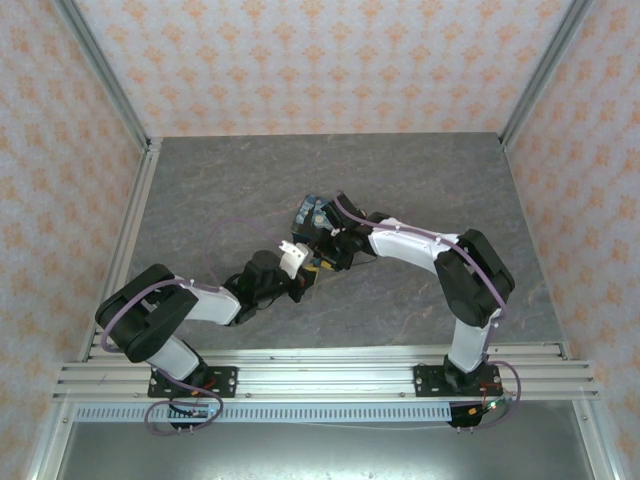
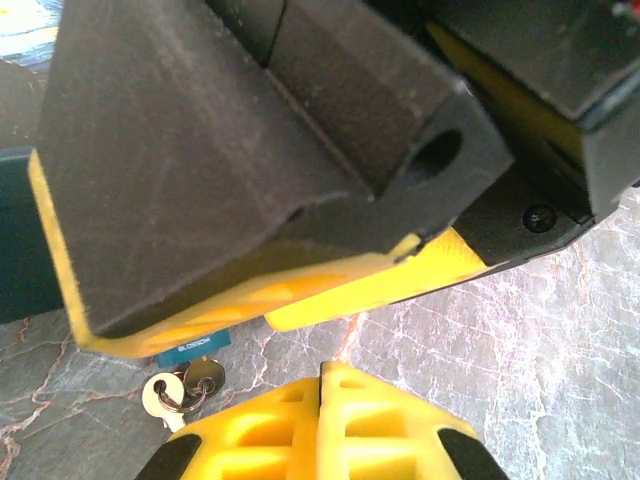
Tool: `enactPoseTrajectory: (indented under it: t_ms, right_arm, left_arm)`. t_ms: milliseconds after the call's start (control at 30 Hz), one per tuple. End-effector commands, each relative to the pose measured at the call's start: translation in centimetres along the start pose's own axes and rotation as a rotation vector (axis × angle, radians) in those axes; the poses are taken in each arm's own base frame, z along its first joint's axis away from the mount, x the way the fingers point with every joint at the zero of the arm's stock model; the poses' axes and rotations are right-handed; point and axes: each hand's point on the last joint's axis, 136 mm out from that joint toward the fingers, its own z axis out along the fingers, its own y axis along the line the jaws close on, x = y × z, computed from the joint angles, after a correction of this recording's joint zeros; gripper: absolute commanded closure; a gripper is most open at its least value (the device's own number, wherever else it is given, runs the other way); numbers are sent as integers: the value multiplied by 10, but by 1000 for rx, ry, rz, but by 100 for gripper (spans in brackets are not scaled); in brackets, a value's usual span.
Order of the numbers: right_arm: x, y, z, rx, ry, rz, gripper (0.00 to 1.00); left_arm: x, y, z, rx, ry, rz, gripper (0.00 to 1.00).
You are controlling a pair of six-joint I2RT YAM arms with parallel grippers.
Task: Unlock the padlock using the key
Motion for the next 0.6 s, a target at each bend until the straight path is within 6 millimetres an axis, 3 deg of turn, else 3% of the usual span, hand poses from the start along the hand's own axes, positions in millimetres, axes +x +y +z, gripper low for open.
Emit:
enactPoseTrajectory:
  t_ms: [0, 200, 367, 567]
  right_arm:
    - [-8, -3, -12, 18, -75, -4, 54]
    - [-19, -9, -30, 50, -179, -28, 54]
    - [-22, -8, -38, 67, -255, -68, 54]
    - [-18, -7, -32, 111, -277, -117, 55]
  left_arm:
    - [-1, 5, -2, -17, -8, -8, 100]
    - [-6, 21, -12, -67, -17, -76, 100]
    - [-12, 37, -25, -104, -27, -154, 78]
    - [-19, 59, -36, -133, -31, -265, 71]
